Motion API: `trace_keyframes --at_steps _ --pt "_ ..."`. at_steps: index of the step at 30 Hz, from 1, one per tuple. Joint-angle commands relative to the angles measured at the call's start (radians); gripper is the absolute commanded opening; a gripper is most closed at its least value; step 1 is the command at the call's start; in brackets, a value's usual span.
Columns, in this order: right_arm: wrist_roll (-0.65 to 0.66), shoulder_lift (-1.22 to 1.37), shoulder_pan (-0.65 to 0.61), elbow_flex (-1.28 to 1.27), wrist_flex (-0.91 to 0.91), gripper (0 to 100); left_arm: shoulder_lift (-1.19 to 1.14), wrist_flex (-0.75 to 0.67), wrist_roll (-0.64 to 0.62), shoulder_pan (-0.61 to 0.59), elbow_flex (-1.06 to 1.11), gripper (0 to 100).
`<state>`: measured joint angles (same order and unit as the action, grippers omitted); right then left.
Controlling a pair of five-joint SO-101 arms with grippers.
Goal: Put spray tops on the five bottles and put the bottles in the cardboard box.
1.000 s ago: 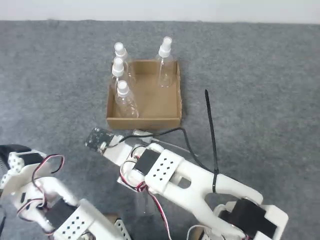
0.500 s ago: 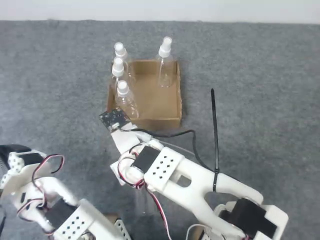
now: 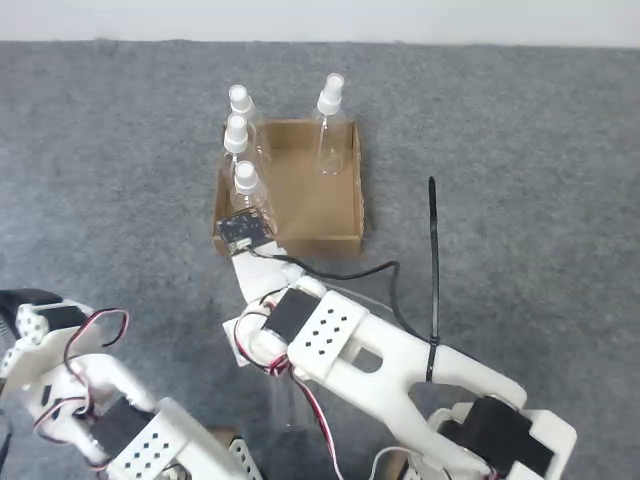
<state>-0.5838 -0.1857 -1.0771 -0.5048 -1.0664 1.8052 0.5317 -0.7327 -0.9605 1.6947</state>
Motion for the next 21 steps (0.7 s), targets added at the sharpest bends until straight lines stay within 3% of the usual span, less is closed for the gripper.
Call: trace_keyframes --at_steps 1,14,21 --pt "-0.051 -0.004 0.030 0.058 -0.021 29.6 0.017 -0.031 0.003 0.002 -0.012 1" --pt "-0.123 0.128 0.027 0.086 -0.001 29.2 0.017 -0.031 0.003 0.002 -0.012 1" --pt "-0.123 0.136 0.025 0.084 0.008 16.9 0.017 -0.031 0.003 0.003 -0.012 1"
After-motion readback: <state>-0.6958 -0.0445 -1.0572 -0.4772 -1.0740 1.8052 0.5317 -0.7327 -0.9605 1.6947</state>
